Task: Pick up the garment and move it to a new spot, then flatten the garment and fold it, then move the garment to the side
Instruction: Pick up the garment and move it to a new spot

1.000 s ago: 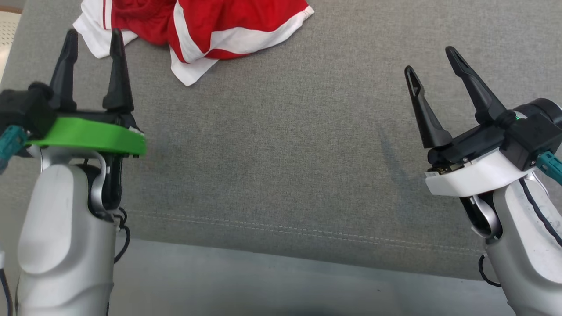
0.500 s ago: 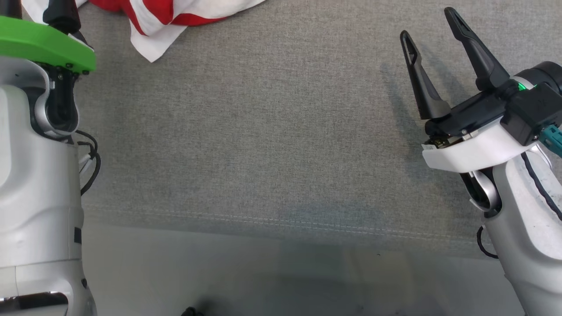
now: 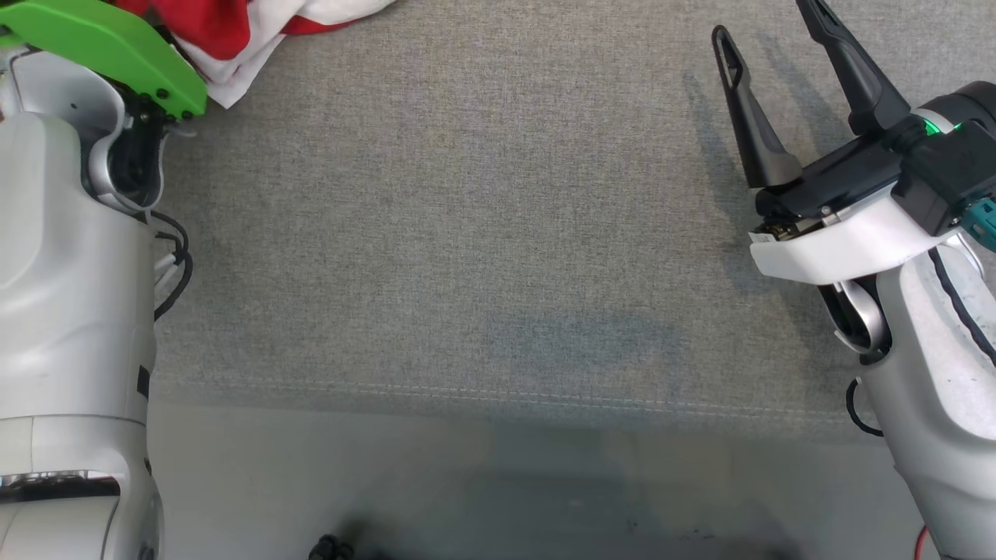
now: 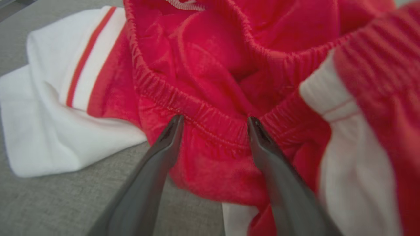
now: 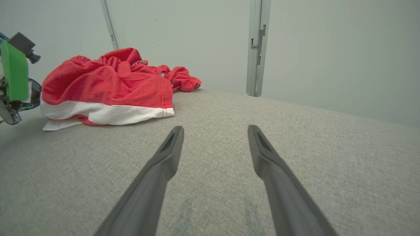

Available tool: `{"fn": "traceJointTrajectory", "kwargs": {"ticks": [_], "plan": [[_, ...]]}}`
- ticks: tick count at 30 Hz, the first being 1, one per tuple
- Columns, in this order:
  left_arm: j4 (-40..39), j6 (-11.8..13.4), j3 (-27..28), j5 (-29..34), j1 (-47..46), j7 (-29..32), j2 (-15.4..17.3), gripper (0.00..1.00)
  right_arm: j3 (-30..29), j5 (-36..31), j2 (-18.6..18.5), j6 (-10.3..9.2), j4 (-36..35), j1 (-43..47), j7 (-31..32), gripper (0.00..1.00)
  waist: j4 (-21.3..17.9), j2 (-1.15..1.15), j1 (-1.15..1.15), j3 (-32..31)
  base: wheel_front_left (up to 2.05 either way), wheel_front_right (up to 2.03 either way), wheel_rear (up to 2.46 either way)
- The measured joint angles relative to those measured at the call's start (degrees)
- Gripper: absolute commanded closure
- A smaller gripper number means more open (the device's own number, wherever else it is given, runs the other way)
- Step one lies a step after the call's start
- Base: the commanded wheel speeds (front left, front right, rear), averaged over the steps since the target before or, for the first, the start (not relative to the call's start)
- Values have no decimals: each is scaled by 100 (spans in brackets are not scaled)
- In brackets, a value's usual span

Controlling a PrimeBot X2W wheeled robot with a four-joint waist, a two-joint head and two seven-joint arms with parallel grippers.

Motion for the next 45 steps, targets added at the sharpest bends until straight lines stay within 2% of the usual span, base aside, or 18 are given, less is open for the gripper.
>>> {"fn": "traceJointTrajectory", "kwargs": {"ticks": [2,3,4,5,8,13,25,33,45], "plan": [[124,-25,-23,-2,-54,15,26,0,0,-4,8,0,-1,-42,0,0,-6,0,0,-6,0,0,0],[168,-26,-33,-2,-83,15,47,51,0,-18,12,0,-2,-52,0,0,-10,0,0,-10,0,0,0],[221,-30,-41,-2,-118,15,62,90,1,-35,18,0,-3,-57,0,0,-13,0,0,-15,0,0,0],[271,-30,-44,-4,-142,14,71,100,1,-41,24,0,-3,-62,0,0,-16,0,0,-21,0,0,0],[387,-30,-103,-5,-163,-7,76,100,-10,-43,27,0,4,-66,0,0,-19,0,0,-60,0,0,0],[479,-30,-183,-5,-193,-369,108,100,-21,-43,40,0,49,-68,0,0,-8,0,0,-164,0,0,0],[438,-31,-805,1,-191,-1207,104,100,-87,-31,127,31,179,-68,0,0,6,0,-1,-652,0,0,0],[254,-31,-1414,67,-186,-1514,189,100,-113,70,285,32,300,48,0,0,-52,0,-1,-1181,0,0,0],[-258,-31,-2675,29,-114,-1505,121,100,-252,325,531,32,503,691,0,0,-337,0,-1,-2070,0,0,0]]}}
